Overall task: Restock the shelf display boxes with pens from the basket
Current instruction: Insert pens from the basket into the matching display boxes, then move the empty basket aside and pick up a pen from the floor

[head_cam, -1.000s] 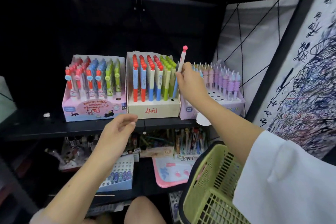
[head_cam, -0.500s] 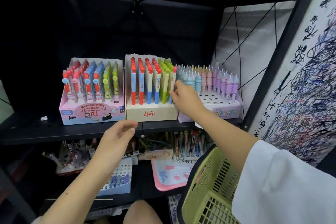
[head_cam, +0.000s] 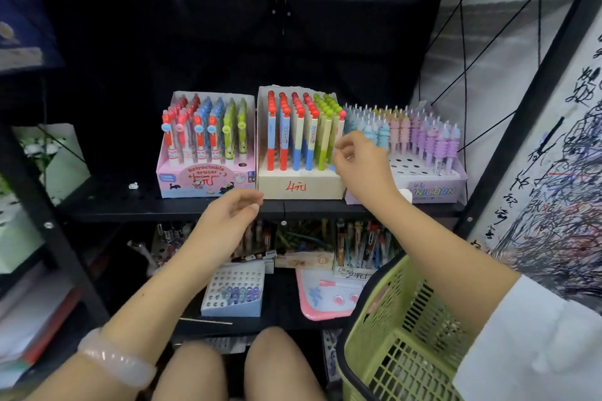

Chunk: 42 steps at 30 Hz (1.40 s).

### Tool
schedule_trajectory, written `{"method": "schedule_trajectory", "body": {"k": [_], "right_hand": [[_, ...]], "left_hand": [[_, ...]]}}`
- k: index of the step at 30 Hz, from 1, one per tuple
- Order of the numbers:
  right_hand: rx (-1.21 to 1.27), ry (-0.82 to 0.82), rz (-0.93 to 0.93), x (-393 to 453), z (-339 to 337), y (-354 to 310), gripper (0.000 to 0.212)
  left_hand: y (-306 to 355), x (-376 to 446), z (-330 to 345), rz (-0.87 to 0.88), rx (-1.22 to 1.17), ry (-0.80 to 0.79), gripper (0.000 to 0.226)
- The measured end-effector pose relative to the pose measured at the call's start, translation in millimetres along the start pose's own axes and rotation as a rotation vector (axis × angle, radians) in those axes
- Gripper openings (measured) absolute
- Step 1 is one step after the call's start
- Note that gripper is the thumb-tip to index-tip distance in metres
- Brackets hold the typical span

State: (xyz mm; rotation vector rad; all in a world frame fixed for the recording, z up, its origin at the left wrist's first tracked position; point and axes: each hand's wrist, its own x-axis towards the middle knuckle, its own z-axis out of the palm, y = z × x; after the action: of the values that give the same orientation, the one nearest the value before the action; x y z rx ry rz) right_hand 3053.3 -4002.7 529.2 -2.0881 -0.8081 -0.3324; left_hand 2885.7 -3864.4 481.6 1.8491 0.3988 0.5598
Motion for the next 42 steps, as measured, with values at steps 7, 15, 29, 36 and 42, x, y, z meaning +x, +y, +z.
{"method": "schedule_trajectory", "body": {"k": [7, 15, 29, 36, 42], "right_hand": [[0.103, -0.638, -0.044, -40, 29, -12, 0.025], [0.063, -0.704, 0.117, -32, 22, 3, 0.040], [0.107, -0.507, 0.446, -12, -9, -54, 0.039], [-0.032, -0.478, 0.607, -76, -16, -85, 0.042], [0.012, -0.336, 0.880, -183, 34, -111, 0.042]], "left_hand": [[-1, 29, -14, 0.072, 0.017, -0.151, 0.026], [-5, 72, -22, 0.164, 0.025, -0.573, 0.028], [50, 117, -36, 0.087, 0.322, -0.791, 0.028], [48, 86, -54, -0.040, 0.359, -0.898, 0.031], [-6, 18, -62, -0.089, 0.370, -1.038, 0.027]]}}
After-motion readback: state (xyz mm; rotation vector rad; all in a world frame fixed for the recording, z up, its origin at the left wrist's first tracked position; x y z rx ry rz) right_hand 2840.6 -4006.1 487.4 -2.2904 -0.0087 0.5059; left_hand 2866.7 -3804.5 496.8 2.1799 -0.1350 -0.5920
